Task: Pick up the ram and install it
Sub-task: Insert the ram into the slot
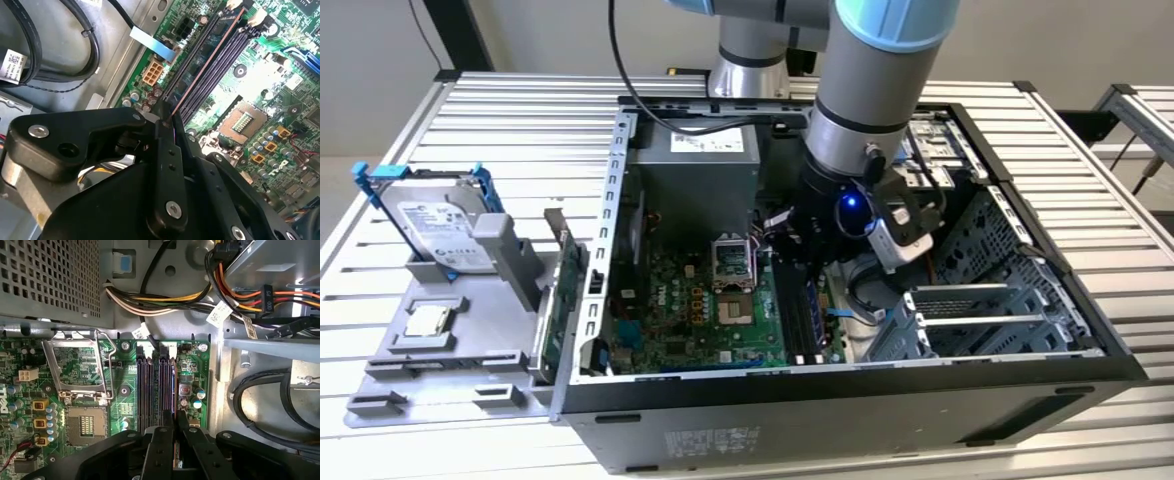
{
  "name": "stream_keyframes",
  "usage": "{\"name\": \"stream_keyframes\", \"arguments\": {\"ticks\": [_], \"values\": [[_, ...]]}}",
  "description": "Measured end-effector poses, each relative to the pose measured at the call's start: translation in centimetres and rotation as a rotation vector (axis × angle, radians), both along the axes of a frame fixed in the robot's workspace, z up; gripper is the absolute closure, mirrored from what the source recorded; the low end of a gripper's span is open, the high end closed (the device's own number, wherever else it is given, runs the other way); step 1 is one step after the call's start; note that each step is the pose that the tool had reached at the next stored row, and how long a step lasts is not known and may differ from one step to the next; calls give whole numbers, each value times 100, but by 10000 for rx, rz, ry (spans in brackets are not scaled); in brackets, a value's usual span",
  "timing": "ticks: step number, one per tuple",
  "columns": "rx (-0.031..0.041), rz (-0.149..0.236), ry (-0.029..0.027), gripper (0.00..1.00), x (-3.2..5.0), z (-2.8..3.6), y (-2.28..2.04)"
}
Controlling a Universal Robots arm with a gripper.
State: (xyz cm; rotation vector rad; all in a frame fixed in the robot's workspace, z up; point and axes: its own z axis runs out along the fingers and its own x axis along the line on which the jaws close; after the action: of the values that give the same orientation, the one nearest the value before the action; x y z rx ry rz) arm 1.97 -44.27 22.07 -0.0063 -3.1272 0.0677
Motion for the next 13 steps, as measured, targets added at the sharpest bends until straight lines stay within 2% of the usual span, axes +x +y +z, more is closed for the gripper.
{"name": "stream_keyframes", "arguments": {"ticks": [6,13], "values": [[-12,-43,-2,100,-11,6,-2],[-14,-53,-4,100,-12,6,-29]]}}
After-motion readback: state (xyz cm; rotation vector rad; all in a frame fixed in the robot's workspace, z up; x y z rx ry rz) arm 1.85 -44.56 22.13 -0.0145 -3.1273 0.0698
